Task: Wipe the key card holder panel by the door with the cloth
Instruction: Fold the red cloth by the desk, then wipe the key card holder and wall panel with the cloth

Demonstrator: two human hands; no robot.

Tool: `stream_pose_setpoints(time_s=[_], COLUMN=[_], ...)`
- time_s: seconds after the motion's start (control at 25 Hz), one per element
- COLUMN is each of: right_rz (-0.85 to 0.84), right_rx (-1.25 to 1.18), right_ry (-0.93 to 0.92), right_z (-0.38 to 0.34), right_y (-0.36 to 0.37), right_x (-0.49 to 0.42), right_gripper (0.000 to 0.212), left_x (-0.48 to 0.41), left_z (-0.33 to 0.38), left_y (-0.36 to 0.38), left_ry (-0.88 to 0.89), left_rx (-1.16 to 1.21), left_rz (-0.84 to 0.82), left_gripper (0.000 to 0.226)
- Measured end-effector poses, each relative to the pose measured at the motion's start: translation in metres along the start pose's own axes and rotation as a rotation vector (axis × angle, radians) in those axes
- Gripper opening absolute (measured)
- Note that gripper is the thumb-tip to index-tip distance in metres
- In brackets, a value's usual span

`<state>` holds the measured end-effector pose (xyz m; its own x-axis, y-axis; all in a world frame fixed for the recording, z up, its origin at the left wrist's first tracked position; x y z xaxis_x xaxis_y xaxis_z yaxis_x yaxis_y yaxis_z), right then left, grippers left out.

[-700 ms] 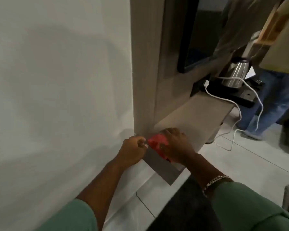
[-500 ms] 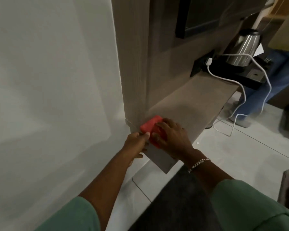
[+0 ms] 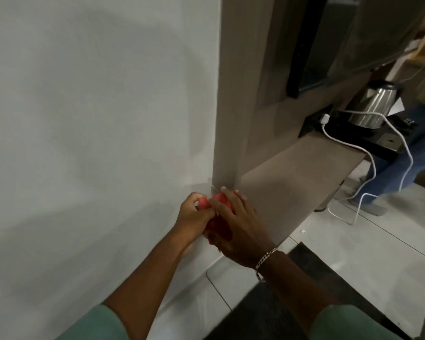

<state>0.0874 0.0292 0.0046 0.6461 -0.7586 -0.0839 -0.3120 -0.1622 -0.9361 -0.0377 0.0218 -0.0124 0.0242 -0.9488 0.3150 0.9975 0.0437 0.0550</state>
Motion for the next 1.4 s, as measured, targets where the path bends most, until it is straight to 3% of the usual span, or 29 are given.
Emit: stream_pose_setpoints(time_s=[0.16, 0.32, 0.48, 0.64, 0.76, 0.88, 1.0, 1.08, 1.24, 1.4], right_rz=[0.195, 0.382, 0.567, 0.749, 0.791, 0.784, 0.808, 0.815, 0.894, 0.953], right_rx=[-0.033, -0.157, -0.251, -0.352, -0.404, -0.356, -0.337, -0.284, -0.134, -0.296], right_ry=[-0.191, -0.357, -0.562, -0.663, -0.68, -0.76, -0.777, -0.737, -0.719, -0.641], right_z=[-0.115, -0.241, -0.353, -0.452, -0.508, -0.554, -0.59, -0.607, -0.603, -0.609], right_y=[-0.041, -0.081, -0.117, -0.147, -0.153, -0.142, -0.138, -0.136, -0.125, -0.134], right_x=[-0.009, -0.013, -0.013, -0.009, -0.012, -0.014, -0.023, -0.035, -0.047, -0.056], right_gripper=[0.064, 0.067, 0.069, 0.063, 0.059, 0.056, 0.05, 0.045, 0.047, 0.047], left_x=[0.09, 0.207, 0.352, 0.493, 0.543, 0.551, 0.542, 0.539, 0.542, 0.549], left_z=[0.071, 0.153, 0.226, 0.264, 0.267, 0.259, 0.248, 0.247, 0.246, 0.248], left_y=[-0.069, -0.142, -0.212, -0.271, -0.336, -0.402, -0.436, -0.443, -0.447, -0.454], left_ry=[0.135, 0.364, 0.742, 1.123, 1.046, 0.734, 0.487, 0.478, 0.566, 0.532], left_rx=[0.105, -0.17, -0.505, -1.144, -1.33, -1.448, -1.718, -1.831, -1.818, -1.66], left_rz=[-0.064, 0.08, 0.443, 1.049, 1.288, 1.394, 1.467, 1.496, 1.58, 1.647], left_gripper=[0.024, 0.033, 0.033, 0.046, 0.058, 0.069, 0.069, 0.07, 0.074, 0.083])
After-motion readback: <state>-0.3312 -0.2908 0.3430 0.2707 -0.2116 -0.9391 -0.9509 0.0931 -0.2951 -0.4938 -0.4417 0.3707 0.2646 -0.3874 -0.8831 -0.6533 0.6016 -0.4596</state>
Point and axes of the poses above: each hand's wrist, its own x-axis away from the middle knuckle, its own y-axis out of the palm, z = x × y, the point moved 7 cm from there along -x, towards the middle knuckle, and after that the axes turned 13 degrees about -z, right-handed, at the moved point
